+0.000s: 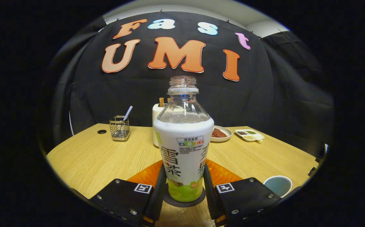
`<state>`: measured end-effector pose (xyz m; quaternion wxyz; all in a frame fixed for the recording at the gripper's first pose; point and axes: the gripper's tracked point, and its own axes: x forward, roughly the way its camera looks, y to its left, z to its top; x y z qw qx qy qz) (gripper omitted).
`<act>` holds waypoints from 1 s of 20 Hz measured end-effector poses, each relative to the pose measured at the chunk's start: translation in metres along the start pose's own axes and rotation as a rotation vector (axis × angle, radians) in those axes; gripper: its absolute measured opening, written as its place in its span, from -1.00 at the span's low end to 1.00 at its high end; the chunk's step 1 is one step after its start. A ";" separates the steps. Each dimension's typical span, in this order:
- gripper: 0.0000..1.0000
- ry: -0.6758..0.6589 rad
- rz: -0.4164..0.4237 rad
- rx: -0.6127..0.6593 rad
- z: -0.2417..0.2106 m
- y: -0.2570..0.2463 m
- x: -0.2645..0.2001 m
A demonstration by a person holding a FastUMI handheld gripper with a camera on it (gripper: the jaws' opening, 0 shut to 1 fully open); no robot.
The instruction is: Take the bottle from table, then pour the juice into the cup, finally place the bottle on the coaster
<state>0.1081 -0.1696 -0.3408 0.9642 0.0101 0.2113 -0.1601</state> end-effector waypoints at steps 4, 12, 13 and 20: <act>0.18 0.028 0.011 0.021 -0.009 0.003 0.006; 0.54 0.038 0.033 0.082 -0.010 0.006 0.002; 0.59 0.024 0.031 0.080 -0.005 0.006 -0.001; 0.82 -0.085 0.009 0.115 0.041 0.003 -0.058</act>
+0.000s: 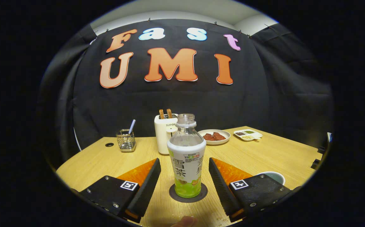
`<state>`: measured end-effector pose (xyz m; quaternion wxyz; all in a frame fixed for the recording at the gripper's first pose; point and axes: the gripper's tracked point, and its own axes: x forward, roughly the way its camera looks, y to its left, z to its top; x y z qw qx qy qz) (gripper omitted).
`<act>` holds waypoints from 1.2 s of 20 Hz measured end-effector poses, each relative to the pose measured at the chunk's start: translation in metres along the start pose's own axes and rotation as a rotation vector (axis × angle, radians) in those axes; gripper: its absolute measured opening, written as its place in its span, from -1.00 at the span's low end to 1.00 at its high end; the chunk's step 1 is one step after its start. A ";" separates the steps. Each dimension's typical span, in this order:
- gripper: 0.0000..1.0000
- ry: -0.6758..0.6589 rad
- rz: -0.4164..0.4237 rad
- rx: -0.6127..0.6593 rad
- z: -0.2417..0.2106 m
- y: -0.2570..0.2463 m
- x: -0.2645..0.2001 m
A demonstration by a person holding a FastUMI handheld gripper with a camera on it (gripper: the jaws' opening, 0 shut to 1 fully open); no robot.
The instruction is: Take the bottle from table, then pour the juice into the cup, finally place the bottle on the coaster
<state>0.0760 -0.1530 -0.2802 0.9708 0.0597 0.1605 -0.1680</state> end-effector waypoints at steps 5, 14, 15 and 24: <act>0.82 -0.119 0.074 0.018 0.077 0.039 -0.062; 0.87 -0.274 0.273 0.063 0.165 0.122 -0.176; 0.87 -0.293 0.282 0.057 0.171 0.125 -0.184; 0.92 -0.306 0.336 -0.019 0.193 0.149 -0.209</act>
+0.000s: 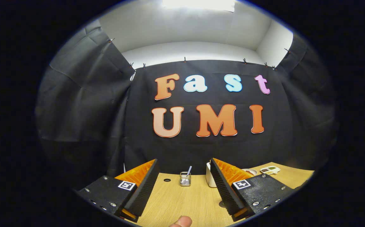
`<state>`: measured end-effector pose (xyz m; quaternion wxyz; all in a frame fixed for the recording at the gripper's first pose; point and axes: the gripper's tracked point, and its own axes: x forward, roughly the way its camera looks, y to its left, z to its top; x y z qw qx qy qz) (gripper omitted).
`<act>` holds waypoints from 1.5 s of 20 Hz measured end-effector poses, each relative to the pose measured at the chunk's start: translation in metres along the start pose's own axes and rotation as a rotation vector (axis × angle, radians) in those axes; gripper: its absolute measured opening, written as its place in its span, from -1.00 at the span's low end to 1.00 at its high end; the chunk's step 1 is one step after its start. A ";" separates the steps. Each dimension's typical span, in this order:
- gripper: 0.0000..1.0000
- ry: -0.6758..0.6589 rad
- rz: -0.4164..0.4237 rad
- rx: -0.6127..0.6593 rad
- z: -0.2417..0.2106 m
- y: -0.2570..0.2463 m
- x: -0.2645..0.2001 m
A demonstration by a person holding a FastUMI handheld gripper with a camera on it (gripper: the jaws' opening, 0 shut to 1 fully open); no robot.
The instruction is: Take the bottle from table, then pour the juice into the cup, finally place the bottle on the coaster
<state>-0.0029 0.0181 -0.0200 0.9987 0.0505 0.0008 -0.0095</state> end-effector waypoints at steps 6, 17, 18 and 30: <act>0.93 -0.056 0.098 0.000 0.015 0.021 0.005; 0.93 -0.101 0.087 -0.048 0.041 0.015 0.030; 0.93 -0.087 0.070 -0.056 0.039 0.011 0.031; 0.96 0.039 0.032 -0.117 0.003 0.009 0.052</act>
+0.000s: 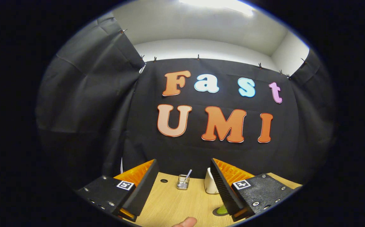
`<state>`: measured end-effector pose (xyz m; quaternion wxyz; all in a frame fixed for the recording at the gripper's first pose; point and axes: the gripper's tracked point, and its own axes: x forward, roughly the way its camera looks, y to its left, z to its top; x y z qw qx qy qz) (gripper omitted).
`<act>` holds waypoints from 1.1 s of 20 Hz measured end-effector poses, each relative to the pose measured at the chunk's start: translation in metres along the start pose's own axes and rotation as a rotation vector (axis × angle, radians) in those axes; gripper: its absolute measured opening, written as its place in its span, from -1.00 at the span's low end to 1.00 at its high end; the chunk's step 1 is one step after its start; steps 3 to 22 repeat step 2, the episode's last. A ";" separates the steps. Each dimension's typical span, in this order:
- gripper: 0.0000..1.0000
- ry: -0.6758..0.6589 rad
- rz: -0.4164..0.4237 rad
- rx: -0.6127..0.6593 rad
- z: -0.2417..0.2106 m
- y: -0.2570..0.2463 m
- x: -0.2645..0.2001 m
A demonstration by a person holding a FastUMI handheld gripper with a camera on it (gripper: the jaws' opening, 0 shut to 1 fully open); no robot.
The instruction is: Take the bottle from table, then pour the juice into the cup, finally place the bottle on the coaster
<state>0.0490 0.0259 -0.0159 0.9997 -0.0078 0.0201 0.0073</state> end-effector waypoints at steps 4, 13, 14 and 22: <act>0.96 0.014 0.015 0.000 -0.002 0.004 0.003; 0.96 0.014 0.015 0.000 -0.002 0.004 0.003; 0.96 0.014 0.015 0.000 -0.002 0.004 0.003; 0.96 0.014 0.015 0.000 -0.002 0.004 0.003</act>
